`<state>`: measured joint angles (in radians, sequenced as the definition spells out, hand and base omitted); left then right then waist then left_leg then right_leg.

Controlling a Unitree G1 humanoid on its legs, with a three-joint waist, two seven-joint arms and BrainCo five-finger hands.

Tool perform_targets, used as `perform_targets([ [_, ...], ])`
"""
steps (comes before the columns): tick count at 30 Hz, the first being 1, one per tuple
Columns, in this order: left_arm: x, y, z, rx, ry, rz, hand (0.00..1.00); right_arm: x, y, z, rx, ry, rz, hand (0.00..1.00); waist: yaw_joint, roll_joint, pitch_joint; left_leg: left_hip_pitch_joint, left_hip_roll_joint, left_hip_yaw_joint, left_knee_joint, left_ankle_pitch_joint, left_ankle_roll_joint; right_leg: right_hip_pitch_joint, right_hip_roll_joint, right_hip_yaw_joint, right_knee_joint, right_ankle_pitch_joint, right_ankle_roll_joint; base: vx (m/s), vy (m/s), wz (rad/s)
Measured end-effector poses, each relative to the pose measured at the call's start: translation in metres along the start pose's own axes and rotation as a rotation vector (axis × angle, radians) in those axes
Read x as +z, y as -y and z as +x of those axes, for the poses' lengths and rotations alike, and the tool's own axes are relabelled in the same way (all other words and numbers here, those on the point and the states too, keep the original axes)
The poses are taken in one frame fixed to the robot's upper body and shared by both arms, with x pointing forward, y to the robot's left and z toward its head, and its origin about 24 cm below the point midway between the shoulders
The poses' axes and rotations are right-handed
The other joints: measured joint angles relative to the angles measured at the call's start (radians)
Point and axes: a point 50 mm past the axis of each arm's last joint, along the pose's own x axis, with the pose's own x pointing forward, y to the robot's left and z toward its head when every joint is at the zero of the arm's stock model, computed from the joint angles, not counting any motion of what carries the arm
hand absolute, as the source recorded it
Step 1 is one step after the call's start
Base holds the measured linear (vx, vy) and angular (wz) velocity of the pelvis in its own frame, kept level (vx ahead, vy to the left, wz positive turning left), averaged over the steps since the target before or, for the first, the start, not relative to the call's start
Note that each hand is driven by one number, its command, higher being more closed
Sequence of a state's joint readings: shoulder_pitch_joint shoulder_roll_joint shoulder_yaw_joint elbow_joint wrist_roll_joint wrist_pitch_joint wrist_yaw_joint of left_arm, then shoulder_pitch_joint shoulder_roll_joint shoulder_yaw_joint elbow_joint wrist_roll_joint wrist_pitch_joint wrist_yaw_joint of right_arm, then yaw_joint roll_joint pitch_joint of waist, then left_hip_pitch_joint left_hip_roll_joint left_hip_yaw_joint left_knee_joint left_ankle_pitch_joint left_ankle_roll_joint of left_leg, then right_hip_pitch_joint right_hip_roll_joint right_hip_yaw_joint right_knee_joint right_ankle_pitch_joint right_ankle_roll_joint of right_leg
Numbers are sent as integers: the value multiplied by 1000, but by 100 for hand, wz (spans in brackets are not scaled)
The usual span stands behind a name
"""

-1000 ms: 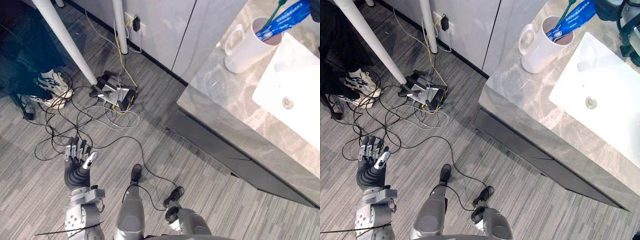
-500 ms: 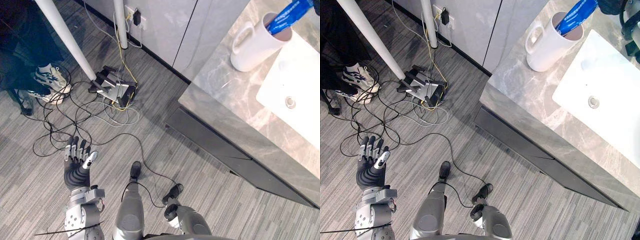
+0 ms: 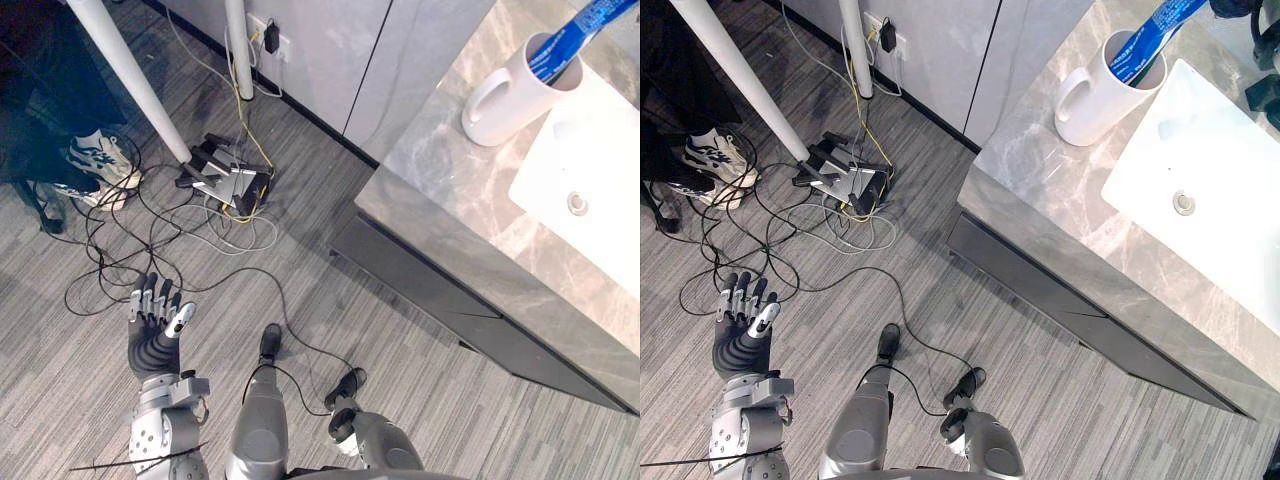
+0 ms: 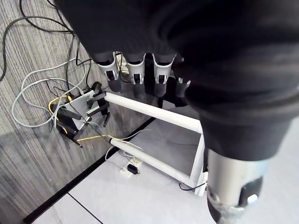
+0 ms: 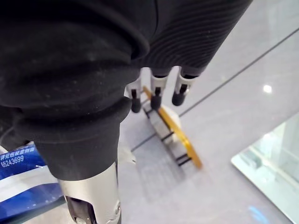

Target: Organize washtable

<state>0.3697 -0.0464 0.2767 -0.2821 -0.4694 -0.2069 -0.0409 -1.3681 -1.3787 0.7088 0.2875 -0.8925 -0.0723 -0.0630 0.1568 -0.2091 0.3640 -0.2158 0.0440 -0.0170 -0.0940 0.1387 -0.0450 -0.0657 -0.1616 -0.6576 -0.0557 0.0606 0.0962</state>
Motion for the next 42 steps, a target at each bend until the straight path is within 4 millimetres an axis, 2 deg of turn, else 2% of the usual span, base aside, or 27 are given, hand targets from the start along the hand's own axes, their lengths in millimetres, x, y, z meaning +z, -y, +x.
perform_targets([
  [5,0,0,0,-1,0,-1,0,-3,4,1,-11,-10,-3,0,0,0,0,11,0,0,0,0,0,10,0,0,0,0,0,0,0,0],
  [9,-1,2,0,-10,-3,-5,0,-18,20,6,-68,-56,-16,0,-4,1,0,27,0,0,0,1,-1,26,0,-1,0,-2,0,4,15,1],
  [14,-3,9,0,-35,-10,-20,0,-30,29,6,-113,-103,-24,0,-5,2,-4,56,-5,-3,0,1,-1,58,-2,-5,-1,-8,4,1,22,3],
  [17,-5,10,0,-38,-15,-35,0,-34,25,7,-97,-115,-30,0,-7,6,-44,61,-8,-3,0,1,-1,63,-3,-4,-1,-9,5,-2,22,0],
  [19,-9,11,-1,-38,-34,-46,0,-39,20,5,-90,-139,-29,0,-8,21,-90,72,-9,-2,0,1,-1,75,-8,-4,-1,-9,6,34,11,2],
  [22,-15,11,-2,-38,-58,-52,0,-45,18,4,-91,-163,-22,0,-10,43,-124,96,-12,-1,0,1,-1,98,-12,-4,-1,-11,8,5,24,-1],
  [23,-18,13,-1,-41,-68,-58,0,-57,28,-2,-184,-226,70,0,-10,64,-145,103,-11,2,0,1,-1,102,-11,-1,1,-11,8,-33,33,-5],
  [25,-23,14,-1,-42,-84,-63,0,-68,39,-6,-298,-285,200,0,-11,80,-157,113,-11,6,-1,1,-1,110,-11,3,2,-11,8,-45,35,-8],
  [26,-28,12,-2,-31,-106,-62,0,-84,50,-17,-489,-376,437,0,-16,100,-188,122,-11,15,-2,0,-1,114,-11,11,3,-11,8,-42,38,-13],
  [27,-29,11,-2,-28,-112,-61,0,-88,51,-21,-545,-402,505,0,-18,103,-201,125,-11,21,-2,0,-1,114,-11,16,3,-12,8,-31,37,-18],
  [29,-32,9,-4,-19,-126,-57,0,-95,45,-35,-673,-475,728,0,-35,112,-236,133,-10,32,-3,0,-1,116,-10,28,4,-12,8,-17,25,-20],
  [30,-34,7,-4,-13,-137,-54,0,-94,35,-44,-724,-496,891,0,-43,116,-251,145,-8,46,-7,-1,-1,118,-11,42,5,-13,6,-41,25,-28],
  [32,-37,5,-5,-5,-152,-48,0,-88,15,-53,-712,-519,1024,0,-67,126,-269,156,-7,59,-8,-2,1,120,-11,56,7,-15,3,-54,25,-27],
  [34,-39,1,-6,21,-169,-42,0,-66,-19,-71,-621,-507,1225,0,-95,144,-290,174,-3,100,-8,-11,4,114,-14,91,13,-13,5,-48,34,-46],
  [35,-39,1,-6,24,-168,-40,0,-59,-27,-76,-588,-500,1265,0,-101,148,-292,179,-2,112,-8,-12,6,114,-14,101,13,-12,7,-31,22,-48],
  [37,-38,-1,-6,30,-166,-31,0,-33,-55,-104,-487,-496,1426,0,-145,163,-309,187,4,132,-9,-15,9,114,-13,120,6,-7,12,-24,5,-29],
  [38,-38,-1,-6,30,-166,-29,0,-27,-61,-112,-468,-494,1473,0,-152,166,-313,190,6,137,-9,-16,9,114,-12,126,1,-7,13,0,-11,-27],
  [40,-38,-1,-6,27,-170,-20,0,0,-79,-147,-401,-501,1681,0,-180,168,-332,196,9,157,-8,-21,7,114,-8,143,-12,-4,13,26,-15,-25],
  [41,-38,-1,-6,25,-169,-13,0,7,-83,-156,-385,-502,1733,0,-189,169,-338,196,9,158,-8,-21,7,115,-7,144,-16,0,13,48,-15,-12],
  [42,-38,-1,-5,21,-169,-1,0,23,-88,-174,-355,-507,1837,0,-203,172,-349,198,10,160,-8,-23,5,115,-6,148,-18,8,12,62,-22,-14],
])
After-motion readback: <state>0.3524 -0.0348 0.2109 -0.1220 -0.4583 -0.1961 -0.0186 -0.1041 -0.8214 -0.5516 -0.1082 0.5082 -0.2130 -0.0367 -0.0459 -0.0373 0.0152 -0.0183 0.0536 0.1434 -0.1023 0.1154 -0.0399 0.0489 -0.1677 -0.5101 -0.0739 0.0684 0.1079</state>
